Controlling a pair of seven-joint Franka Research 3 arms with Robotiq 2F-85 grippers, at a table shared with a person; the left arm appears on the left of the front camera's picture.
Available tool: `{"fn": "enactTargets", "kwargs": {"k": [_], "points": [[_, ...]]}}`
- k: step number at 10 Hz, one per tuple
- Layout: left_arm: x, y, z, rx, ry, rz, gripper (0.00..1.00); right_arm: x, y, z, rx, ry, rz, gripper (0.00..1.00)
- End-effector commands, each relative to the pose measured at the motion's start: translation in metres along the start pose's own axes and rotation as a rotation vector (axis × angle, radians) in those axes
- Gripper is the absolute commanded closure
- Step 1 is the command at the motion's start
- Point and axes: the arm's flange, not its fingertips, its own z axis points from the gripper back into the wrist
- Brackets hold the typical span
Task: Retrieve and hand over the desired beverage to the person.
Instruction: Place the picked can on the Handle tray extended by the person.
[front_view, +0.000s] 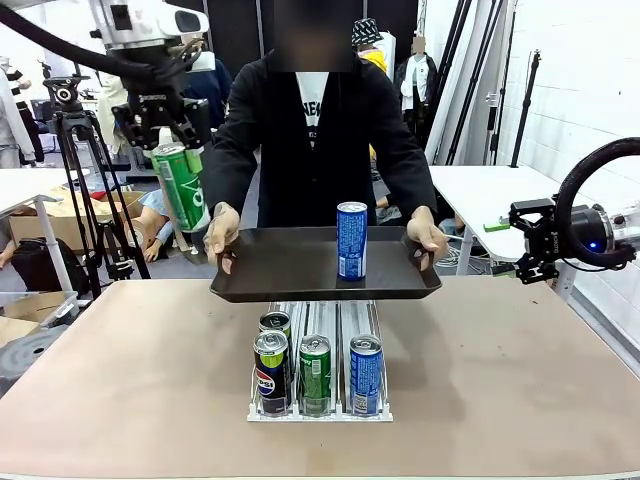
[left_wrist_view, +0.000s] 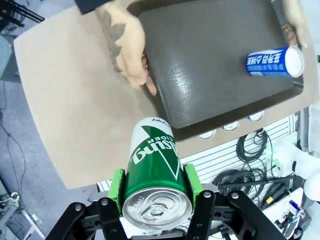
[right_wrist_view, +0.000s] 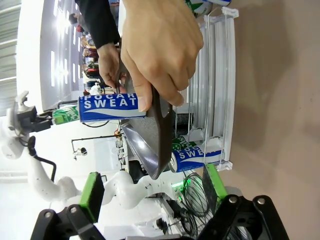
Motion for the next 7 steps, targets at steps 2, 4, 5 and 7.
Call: {"fn": "enactTargets", "kwargs": {"k": [2, 4, 5, 7], "points": [[0.035, -0.031, 0.024, 0.010, 0.002, -0.083, 1.00, -0.001, 0.001, -0.001, -0.009, 0.002, -0.003, 0.00], [0.057, -0.057, 0.013, 0.029, 0.029, -0.129, 1.00, -0.001, 0.001, -0.001, -0.009, 0.002, -0.003, 0.00], [0.069, -0.067, 0.002, 0.042, 0.038, -0.139, 1.00, -0.001, 0.001, -0.001, -0.009, 0.002, -0.003, 0.00], [0.087, -0.084, -0.024, 0.091, 0.051, -0.163, 1.00, -0.001, 0.001, -0.001, -0.009, 0.002, -0.003, 0.00]]}}
